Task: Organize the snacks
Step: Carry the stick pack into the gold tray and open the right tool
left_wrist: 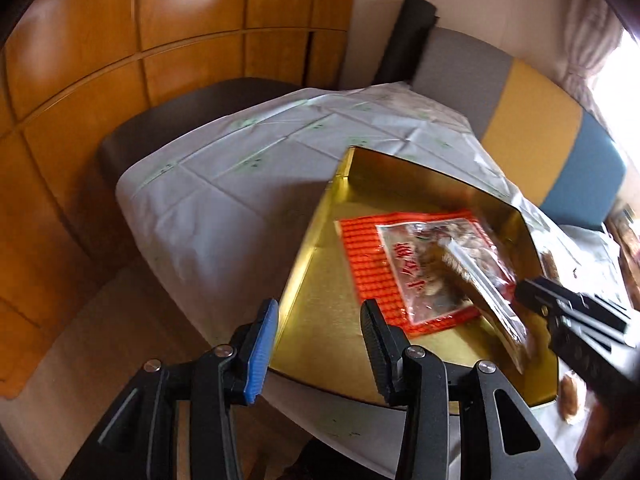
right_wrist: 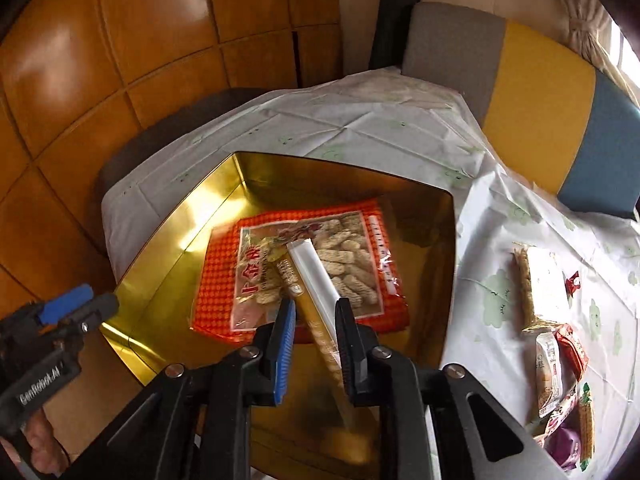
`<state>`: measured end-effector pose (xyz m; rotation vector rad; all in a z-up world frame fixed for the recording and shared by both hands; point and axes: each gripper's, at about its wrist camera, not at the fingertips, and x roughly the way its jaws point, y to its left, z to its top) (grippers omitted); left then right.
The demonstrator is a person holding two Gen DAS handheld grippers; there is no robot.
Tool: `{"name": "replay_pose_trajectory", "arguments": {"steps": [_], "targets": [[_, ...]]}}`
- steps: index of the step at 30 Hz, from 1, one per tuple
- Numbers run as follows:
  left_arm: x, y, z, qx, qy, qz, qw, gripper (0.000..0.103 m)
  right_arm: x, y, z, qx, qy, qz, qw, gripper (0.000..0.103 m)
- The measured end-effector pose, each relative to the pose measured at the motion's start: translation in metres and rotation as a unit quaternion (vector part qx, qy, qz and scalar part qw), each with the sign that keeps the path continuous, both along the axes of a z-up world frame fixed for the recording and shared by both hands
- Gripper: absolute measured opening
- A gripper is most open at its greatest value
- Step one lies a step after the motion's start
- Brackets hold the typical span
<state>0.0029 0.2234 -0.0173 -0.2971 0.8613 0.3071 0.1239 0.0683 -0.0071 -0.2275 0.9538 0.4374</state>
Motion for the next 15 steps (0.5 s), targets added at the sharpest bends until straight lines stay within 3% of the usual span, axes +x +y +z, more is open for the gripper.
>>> {"name": "replay_pose_trajectory", "arguments": {"steps": [15], "targets": [[0.0,-0.01,0.004,0.013,0.0,-0.009,0.9999,0.044,-0.033,0.007,0.023,-0.014,-0.077,-0.019,0.997,0.025]]}}
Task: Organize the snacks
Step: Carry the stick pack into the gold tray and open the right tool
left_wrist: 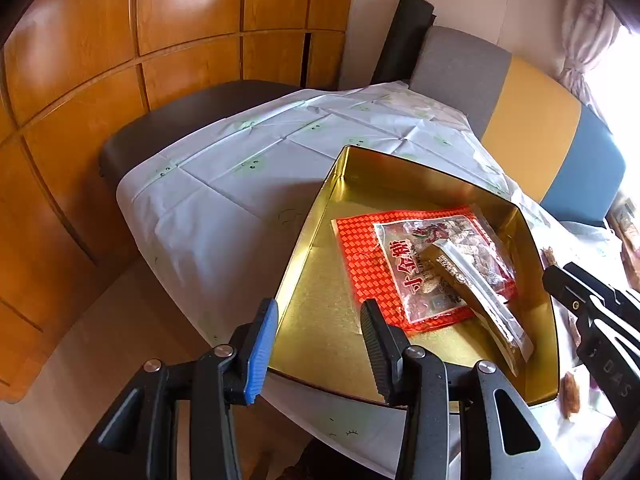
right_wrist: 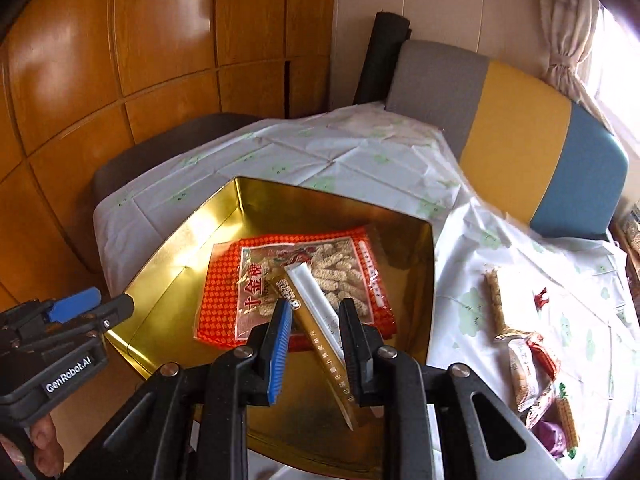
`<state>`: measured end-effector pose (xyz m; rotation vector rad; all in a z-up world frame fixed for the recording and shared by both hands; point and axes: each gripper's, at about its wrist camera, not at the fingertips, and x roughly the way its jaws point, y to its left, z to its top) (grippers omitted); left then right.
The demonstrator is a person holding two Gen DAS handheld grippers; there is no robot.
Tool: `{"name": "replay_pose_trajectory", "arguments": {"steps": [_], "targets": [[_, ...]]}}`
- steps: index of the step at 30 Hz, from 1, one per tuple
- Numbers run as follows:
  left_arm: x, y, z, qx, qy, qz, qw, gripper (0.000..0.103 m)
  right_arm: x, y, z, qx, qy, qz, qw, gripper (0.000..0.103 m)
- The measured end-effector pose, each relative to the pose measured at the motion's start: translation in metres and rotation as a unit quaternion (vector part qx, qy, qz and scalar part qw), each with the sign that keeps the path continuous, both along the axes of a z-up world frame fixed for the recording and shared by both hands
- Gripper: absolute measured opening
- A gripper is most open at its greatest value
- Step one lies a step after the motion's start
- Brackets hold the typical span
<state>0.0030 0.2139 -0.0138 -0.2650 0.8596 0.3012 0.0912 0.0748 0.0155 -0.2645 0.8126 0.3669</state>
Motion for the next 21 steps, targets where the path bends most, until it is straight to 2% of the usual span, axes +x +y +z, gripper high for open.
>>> {"name": "replay_pose_trajectory", "arguments": {"steps": [21], "targets": [[-0.001,-0.02,0.009,0.019,-0.006,-0.025,0.9995,0.044,-0.012,-0.015,0.015,0.015,-0.021,-0.014,1.0,0.028]]}}
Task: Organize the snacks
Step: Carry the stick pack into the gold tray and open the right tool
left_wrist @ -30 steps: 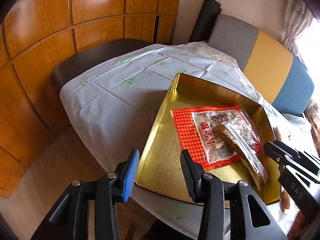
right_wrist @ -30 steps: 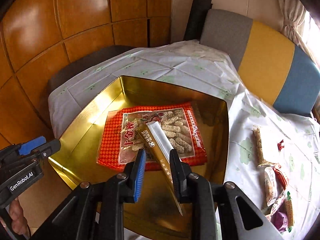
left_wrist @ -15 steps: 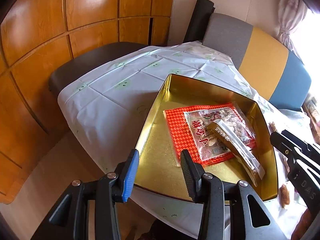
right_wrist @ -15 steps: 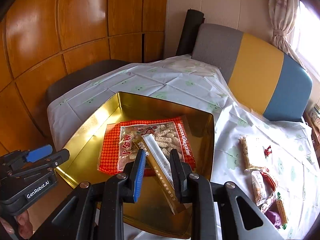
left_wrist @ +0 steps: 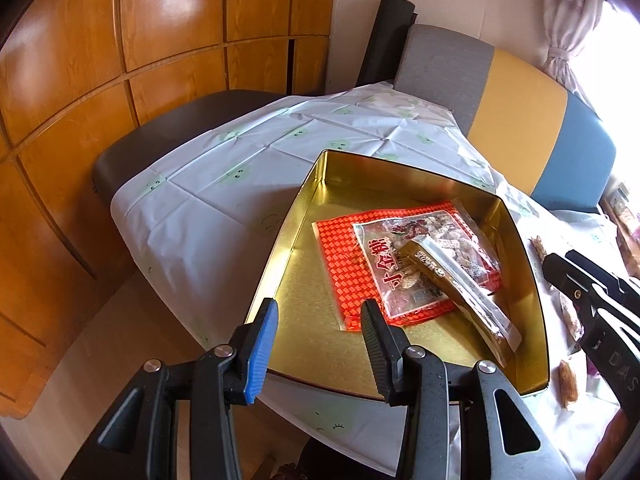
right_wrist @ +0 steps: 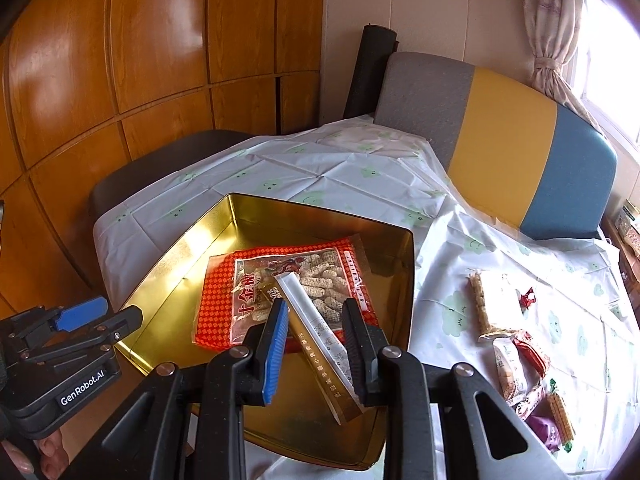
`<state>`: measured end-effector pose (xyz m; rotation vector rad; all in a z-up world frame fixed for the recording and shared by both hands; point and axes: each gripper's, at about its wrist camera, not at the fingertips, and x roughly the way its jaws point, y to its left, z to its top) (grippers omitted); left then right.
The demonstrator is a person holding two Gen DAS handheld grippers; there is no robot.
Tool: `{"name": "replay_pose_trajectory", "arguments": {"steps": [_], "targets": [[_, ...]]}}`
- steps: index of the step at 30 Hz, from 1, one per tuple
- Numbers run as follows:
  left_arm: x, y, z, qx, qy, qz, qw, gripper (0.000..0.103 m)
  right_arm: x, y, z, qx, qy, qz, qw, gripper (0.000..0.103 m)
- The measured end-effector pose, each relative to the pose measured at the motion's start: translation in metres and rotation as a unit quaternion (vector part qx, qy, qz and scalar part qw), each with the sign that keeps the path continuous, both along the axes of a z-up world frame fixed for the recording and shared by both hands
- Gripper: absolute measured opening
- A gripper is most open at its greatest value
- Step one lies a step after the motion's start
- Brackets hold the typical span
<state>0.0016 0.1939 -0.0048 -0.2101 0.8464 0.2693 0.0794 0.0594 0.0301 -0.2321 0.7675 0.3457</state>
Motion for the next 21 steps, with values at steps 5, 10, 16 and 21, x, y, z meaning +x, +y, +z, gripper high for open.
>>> {"name": "replay_pose_trajectory", "arguments": {"steps": [5,10,16,21], "targets": [[0.0,-0.011,0.005,0.009,-0.008,-0.014,0.9998,0.044,-0.001,-0.007,0.002,0.0,-0.004,-0.006,1.0,0.028],[0.002,-0.023,0.009,0.014,-0.009,-0.031,0.9994,0.044,-0.001,-0.02,0.003,0.003,-0.004,-0.021,1.0,0.028],[0.005,-0.044,0.014,0.024,-0.014,-0.055,0.9981,0.044,-0.002,-0.039,0.004,0.01,-0.004,-0.037,0.999,0.028],[0.008,-0.061,0.017,0.029,-0.014,-0.075,0.9967,0.044,-0.002,-0.056,0.005,0.016,-0.004,-0.056,0.998,0.028]]}}
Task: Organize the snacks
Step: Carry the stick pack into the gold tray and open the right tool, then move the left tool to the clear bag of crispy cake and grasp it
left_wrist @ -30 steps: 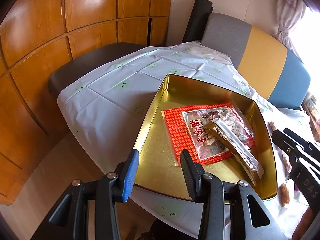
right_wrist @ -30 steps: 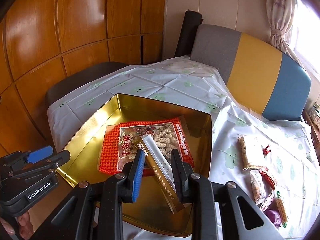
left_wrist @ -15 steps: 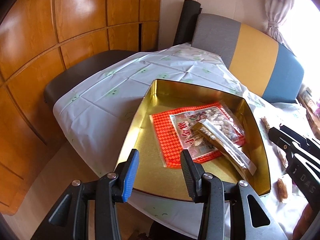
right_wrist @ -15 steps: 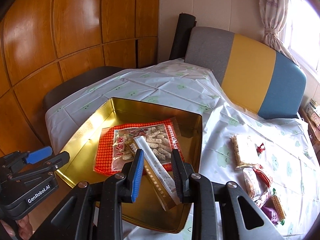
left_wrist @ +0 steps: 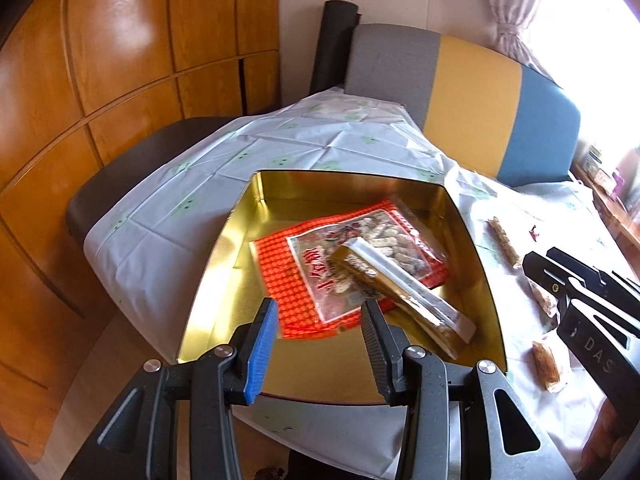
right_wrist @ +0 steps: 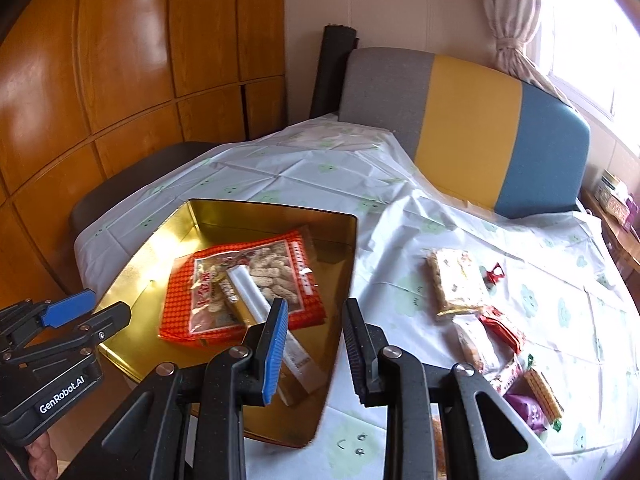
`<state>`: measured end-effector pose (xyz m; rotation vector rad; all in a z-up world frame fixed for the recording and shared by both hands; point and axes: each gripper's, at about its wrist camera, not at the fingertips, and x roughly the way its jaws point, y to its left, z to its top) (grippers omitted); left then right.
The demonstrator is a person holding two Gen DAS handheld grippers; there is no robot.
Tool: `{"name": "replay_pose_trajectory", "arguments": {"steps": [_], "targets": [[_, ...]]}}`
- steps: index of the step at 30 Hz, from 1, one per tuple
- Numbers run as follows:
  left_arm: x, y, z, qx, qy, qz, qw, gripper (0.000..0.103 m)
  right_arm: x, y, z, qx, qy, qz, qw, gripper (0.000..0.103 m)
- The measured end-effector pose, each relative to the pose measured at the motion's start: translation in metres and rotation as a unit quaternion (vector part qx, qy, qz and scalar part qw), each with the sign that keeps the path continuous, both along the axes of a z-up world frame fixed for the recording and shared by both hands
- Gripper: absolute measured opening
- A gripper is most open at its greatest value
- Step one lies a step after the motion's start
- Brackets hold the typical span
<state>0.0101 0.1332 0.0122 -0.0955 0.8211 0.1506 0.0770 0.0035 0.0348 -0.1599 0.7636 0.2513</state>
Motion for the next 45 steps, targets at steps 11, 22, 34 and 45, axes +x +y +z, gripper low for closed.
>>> {"name": "replay_pose_trajectory", "arguments": {"steps": [11,22,34,45], "targets": [[0.004,-0.033,0.006,0.014,-0.003,-0.037,0.9992,0.044,-0.004,-0.031,0.005,0.011,-0.011,-0.032,0.999,0.028],[0.009,-0.058,0.009,0.026,-0.001,-0.065,0.9975,0.044,-0.006,-0.057,0.008,0.016,-0.019,-0.058,0.998,0.028],[0.023,-0.116,0.014,0.025,-0.002,-0.158,0.9872,0.044,-0.004,-0.119,-0.002,-0.009,0.005,-0.09,0.996,0.034],[0.038,-0.214,-0.03,-0.011,0.106,-0.307,0.9457,0.06,-0.007,-0.273,-0.012,-0.029,0.072,-0.218,0.973,0.034]]}}
